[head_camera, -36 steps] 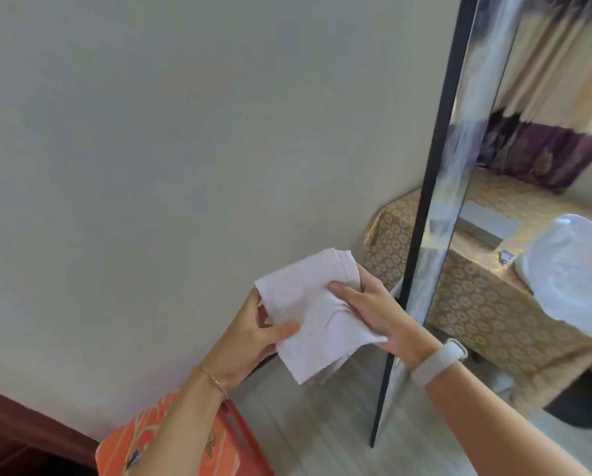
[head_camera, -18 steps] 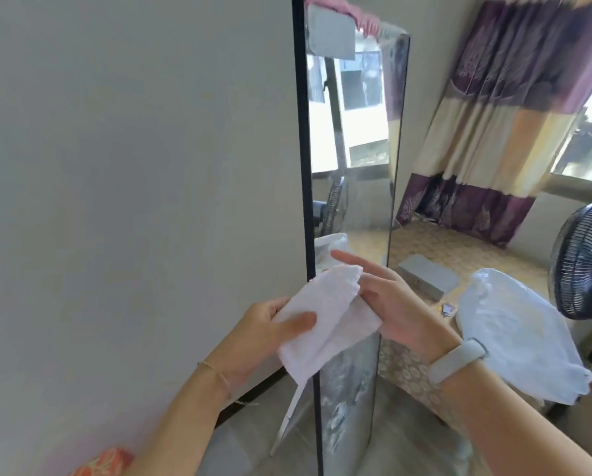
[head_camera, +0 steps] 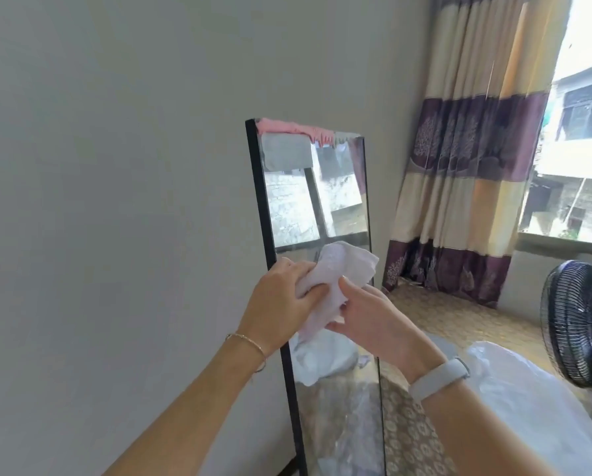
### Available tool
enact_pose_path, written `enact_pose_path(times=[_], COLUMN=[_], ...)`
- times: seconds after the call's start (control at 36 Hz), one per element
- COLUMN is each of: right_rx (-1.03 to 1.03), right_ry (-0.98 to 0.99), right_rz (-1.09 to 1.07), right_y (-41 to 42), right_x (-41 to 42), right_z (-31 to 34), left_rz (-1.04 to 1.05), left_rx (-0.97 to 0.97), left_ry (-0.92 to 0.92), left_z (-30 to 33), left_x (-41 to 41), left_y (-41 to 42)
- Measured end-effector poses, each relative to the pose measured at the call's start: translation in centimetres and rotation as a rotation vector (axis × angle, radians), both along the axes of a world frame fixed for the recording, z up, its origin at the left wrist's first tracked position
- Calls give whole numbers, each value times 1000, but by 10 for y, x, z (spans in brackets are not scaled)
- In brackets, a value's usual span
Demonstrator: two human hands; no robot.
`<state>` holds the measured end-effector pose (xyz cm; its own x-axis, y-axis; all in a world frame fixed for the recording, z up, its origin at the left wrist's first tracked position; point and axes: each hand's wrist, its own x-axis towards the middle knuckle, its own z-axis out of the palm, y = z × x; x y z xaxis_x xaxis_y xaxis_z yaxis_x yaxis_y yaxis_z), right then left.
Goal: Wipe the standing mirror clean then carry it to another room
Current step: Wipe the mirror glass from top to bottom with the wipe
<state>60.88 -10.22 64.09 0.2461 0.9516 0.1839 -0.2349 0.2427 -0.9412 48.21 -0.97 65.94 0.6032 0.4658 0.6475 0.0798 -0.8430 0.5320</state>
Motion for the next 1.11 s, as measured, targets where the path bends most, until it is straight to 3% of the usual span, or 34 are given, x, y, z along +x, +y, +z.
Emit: enact_pose_path(times=[0.08,0.14,0.25,0.33,0.44,0.61,0.81,0.86,0.89,0.92,0.97,1.03,1.06,1.11], right_rx=[87,63,16,22,10,-77,162,266,296,309,291,260,240,178], right_ry=[28,8,-315,-520,-614,-521,-513,-556,-572,-580,-569,-494,-441,-360], right_rz=[-152,-315,-766,-1060,-1246,-1314,-1111,-1008,-926,-840,-747,-801,-865,-1005], right_y=[15,26,48,69,102,136,153,141,135,128,117,112,114,119], right_x=[10,17,39,63,95,139,124,108,102,97,97,111,124,151], right_z=[21,32,53,71,99,110,98,92,86,80,71,73,76,84], left_rz=[-25,7,150,126,1,49,85,-10,-208,-201,-231,-161,20,217], left_rx=[121,94,-36,-170,-215,-151,-94,-168,-304,-358,-363,-264,-244,-137], left_ry=[-25,-173,-473,-435,-440,-556,-727,-681,-559,-453,-525,-504,-541,-714], left_z=[17,28,44,52,57,72,86,79,69,54,32,50,69,92], left_x=[6,4,0,7,18,32,47,66,77,89,106,88,82,59], left_y=[12,21,42,58,68,67,65,79,90,112,141,114,96,67])
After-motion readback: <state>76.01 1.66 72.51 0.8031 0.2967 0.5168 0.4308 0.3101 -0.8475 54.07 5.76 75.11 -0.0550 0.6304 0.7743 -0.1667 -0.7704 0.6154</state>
